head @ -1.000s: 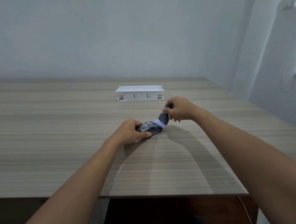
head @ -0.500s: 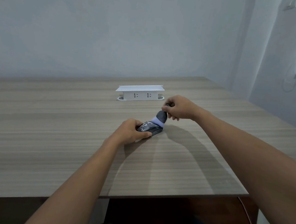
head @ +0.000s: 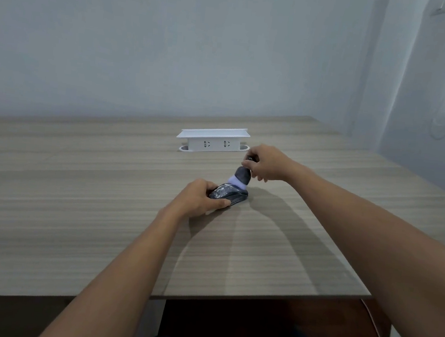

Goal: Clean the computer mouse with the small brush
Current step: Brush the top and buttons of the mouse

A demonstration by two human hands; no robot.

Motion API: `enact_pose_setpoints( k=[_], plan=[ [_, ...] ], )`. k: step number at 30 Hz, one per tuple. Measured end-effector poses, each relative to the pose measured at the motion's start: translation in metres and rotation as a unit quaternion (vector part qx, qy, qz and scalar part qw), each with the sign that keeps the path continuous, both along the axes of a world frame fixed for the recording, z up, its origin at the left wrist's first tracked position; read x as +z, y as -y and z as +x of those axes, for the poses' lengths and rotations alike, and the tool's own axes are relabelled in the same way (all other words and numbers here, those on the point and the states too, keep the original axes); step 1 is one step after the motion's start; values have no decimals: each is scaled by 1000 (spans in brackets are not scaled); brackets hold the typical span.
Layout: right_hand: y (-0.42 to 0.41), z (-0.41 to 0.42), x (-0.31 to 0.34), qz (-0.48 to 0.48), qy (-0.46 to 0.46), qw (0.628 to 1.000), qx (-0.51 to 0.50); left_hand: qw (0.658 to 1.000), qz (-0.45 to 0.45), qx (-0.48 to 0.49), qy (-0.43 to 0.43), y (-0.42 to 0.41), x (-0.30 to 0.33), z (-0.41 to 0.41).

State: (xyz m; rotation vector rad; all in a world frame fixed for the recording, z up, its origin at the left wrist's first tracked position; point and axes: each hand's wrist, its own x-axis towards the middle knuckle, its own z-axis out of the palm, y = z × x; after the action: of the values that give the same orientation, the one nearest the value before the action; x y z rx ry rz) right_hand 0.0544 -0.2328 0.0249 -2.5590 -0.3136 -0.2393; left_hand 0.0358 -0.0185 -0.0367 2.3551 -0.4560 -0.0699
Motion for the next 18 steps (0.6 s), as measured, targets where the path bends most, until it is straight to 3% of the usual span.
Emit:
enact_pose_setpoints(
  k=[5,10,18],
  plan=[
    [5,3,-3,-21,-5,1000,-18,1000,-1,-3,2,-1,0,1],
    [-1,3,2,51,-14,998,39,1000,-5,-13,-2,-1,1,1],
    [9,1,-5,-49,3,999,-18,1000,-10,-15,-2,-2,-1,2]
  ],
)
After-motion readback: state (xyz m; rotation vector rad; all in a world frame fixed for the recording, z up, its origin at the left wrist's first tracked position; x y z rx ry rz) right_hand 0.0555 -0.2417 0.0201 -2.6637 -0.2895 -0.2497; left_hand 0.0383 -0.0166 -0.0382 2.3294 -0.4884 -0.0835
